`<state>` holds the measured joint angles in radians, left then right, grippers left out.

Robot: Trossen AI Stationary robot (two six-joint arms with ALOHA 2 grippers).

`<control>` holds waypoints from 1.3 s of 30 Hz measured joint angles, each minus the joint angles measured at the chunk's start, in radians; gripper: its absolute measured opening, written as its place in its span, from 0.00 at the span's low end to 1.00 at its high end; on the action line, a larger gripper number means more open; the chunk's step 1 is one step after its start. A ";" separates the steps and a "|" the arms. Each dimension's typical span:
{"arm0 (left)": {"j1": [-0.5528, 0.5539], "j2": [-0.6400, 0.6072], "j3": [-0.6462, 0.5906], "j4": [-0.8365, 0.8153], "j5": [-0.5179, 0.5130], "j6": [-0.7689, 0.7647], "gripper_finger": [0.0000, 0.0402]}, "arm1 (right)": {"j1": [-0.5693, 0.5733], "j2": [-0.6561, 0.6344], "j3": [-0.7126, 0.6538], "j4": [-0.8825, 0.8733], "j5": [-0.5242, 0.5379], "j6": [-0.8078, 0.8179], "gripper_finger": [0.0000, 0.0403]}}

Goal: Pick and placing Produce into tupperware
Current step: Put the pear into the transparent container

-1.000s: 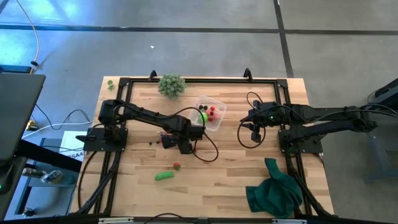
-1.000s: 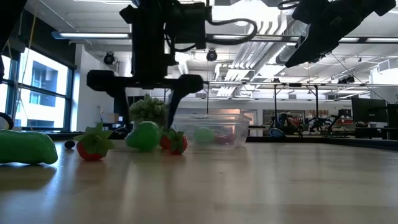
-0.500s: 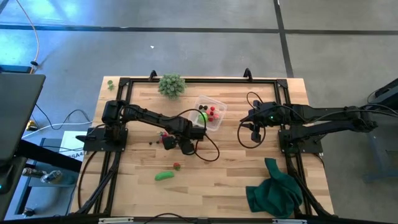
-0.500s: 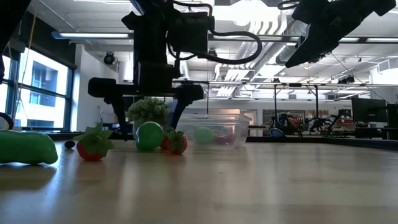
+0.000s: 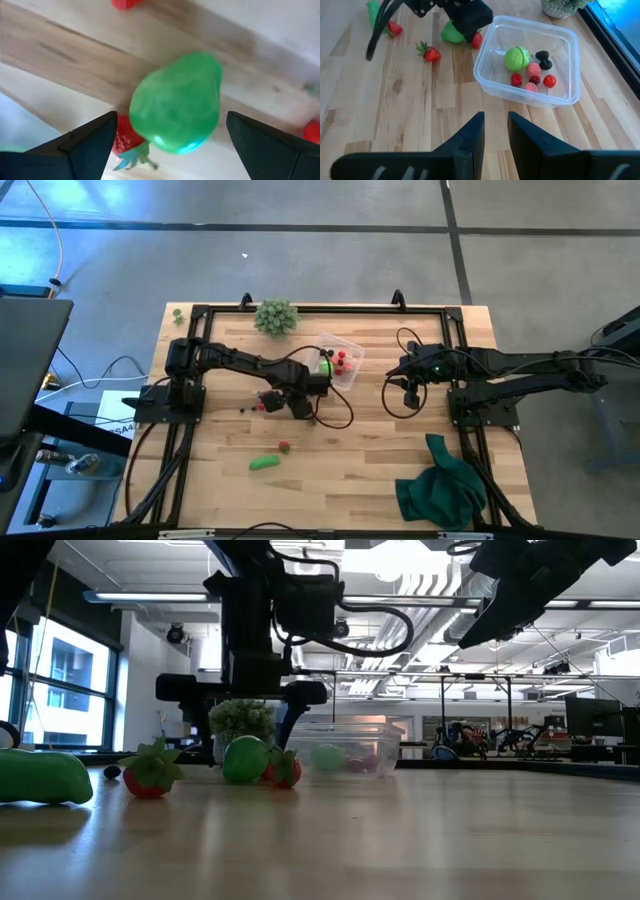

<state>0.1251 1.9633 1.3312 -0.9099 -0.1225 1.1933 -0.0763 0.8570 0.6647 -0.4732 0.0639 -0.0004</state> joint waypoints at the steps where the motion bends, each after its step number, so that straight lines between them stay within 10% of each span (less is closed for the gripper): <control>1: 0.003 0.000 0.000 0.001 0.005 0.027 0.91 | 0.000 0.000 0.000 -0.001 0.000 0.000 0.19; 39: -0.007 0.036 0.000 0.073 0.022 0.452 0.80 | 0.000 0.000 0.000 -0.001 -0.002 0.000 0.19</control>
<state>0.1181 1.9991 1.3308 -0.8368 -0.1005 1.6455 -0.0765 0.8573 0.6647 -0.4744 0.0624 -0.0002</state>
